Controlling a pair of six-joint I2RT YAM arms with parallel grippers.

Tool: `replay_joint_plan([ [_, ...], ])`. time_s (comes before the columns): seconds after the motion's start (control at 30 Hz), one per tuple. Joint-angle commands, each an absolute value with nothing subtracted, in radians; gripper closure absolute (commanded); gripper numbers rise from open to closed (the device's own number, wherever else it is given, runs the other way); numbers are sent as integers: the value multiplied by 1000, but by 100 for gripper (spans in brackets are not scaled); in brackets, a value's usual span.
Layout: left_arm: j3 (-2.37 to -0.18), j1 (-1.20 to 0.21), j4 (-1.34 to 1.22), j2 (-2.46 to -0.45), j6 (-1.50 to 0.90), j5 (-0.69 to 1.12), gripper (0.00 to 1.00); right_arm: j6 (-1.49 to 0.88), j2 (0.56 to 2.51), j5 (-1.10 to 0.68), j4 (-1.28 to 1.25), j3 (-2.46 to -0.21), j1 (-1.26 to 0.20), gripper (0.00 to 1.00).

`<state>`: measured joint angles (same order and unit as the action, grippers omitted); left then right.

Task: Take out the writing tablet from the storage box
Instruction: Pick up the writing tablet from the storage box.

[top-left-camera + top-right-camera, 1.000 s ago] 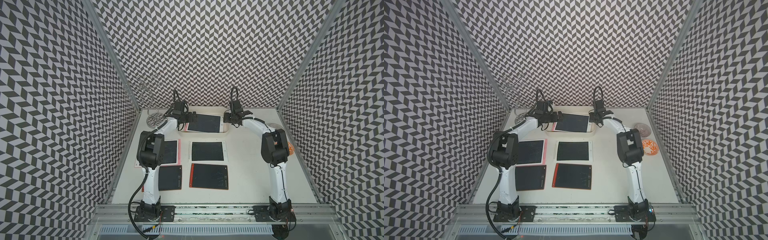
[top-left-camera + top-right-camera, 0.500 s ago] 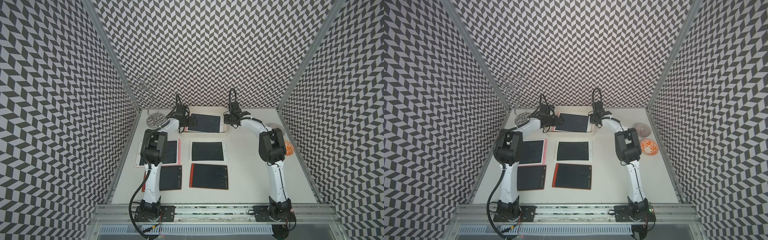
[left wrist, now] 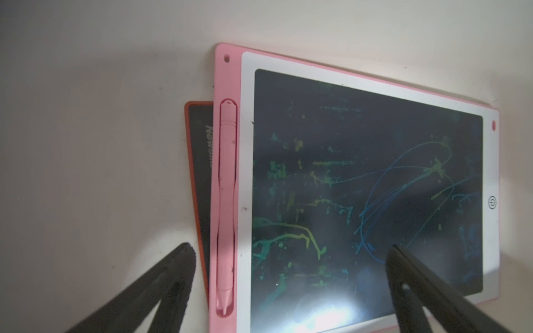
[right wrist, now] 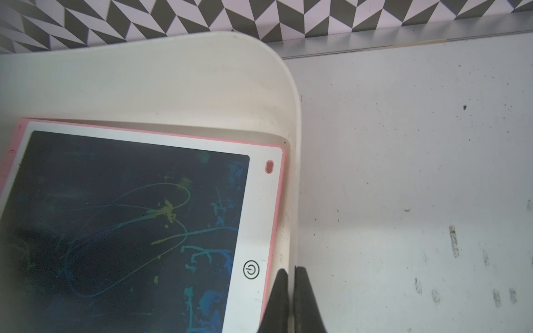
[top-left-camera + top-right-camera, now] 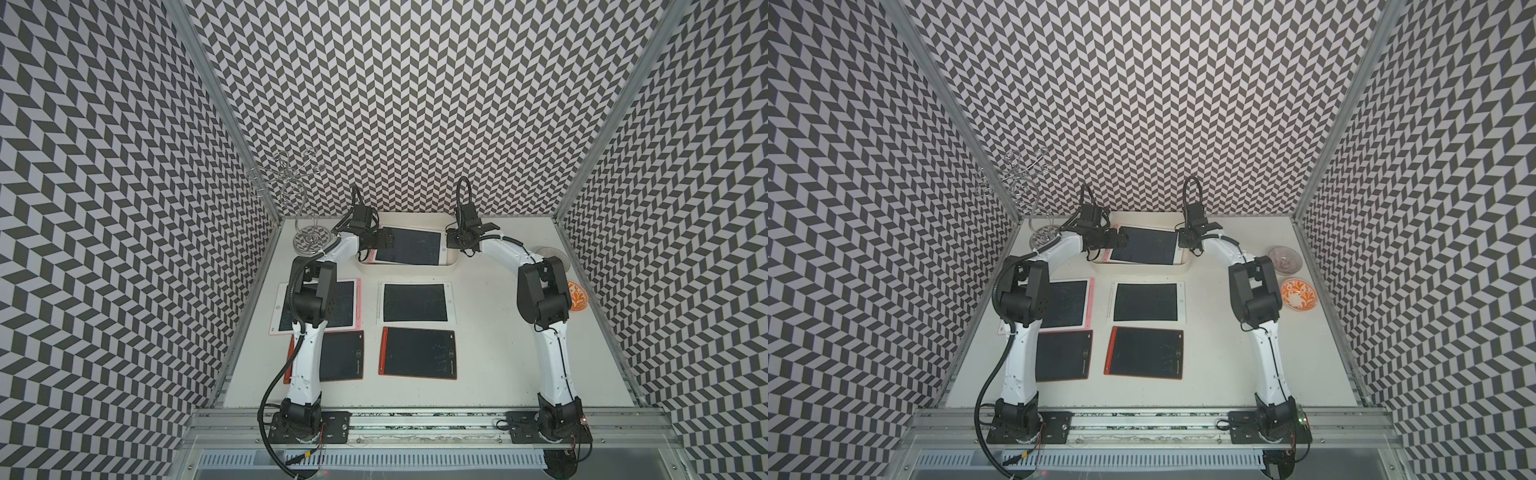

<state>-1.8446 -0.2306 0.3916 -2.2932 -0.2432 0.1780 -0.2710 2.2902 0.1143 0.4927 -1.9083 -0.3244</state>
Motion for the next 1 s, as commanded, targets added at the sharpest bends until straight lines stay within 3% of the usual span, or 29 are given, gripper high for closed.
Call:
replay_joint_plan([
  [0.0,-1875,-212,435,-2326,-228,179,1,-265,2295,118,464,-1936,-327,96],
  [0.97,-1940,-242,482,-2354,-331,333,1,-278,2308,100,451,-1940,-327,97],
])
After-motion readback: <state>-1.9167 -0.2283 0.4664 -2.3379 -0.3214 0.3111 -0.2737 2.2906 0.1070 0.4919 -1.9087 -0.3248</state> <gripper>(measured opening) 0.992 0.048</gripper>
